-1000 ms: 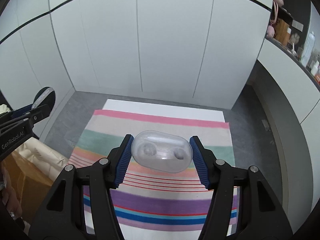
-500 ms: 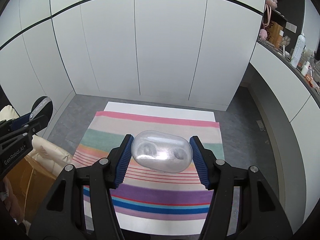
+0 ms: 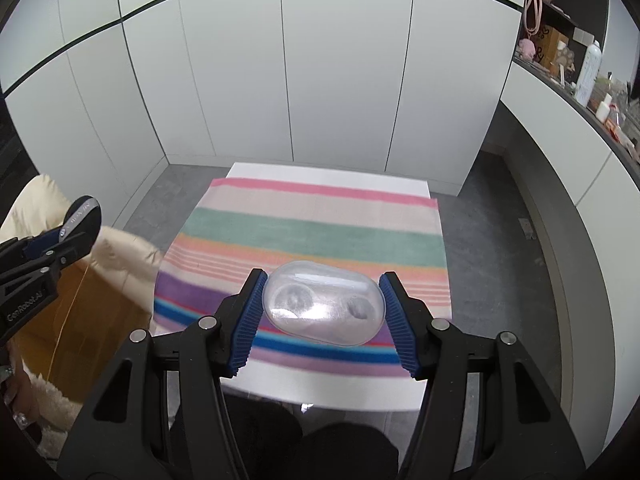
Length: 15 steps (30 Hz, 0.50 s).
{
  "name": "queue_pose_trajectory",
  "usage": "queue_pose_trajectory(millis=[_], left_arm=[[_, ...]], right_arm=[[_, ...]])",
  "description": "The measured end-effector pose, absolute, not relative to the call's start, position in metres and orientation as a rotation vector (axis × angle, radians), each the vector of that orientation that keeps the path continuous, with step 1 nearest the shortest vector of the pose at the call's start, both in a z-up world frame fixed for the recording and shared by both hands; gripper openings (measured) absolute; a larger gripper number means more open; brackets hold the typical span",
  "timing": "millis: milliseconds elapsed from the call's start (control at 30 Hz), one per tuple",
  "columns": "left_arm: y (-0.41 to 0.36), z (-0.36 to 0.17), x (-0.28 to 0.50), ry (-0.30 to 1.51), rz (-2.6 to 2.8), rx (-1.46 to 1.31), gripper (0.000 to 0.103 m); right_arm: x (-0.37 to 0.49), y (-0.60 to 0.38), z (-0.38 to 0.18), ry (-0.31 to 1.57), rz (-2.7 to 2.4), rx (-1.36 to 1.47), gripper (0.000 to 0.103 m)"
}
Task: Organize objects
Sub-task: 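Lift and carry the black puff case and clear oval case with both tools over the cardboard box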
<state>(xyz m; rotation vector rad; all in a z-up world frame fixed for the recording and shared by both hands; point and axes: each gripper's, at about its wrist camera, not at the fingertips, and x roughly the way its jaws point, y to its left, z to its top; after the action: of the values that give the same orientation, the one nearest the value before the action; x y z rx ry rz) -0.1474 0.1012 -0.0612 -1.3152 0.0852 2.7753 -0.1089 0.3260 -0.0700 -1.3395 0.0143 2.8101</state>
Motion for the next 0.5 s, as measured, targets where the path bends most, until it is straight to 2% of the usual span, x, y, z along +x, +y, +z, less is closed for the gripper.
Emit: queue_pose_trajectory(millis=[500], left_arm=[[0.098,-0.074,-0.059,0.137,2.718,-1.369,0.036]], right_arm=[[-0.009,0.330,-0.105,0.013,2.756,-1.525,0.060]])
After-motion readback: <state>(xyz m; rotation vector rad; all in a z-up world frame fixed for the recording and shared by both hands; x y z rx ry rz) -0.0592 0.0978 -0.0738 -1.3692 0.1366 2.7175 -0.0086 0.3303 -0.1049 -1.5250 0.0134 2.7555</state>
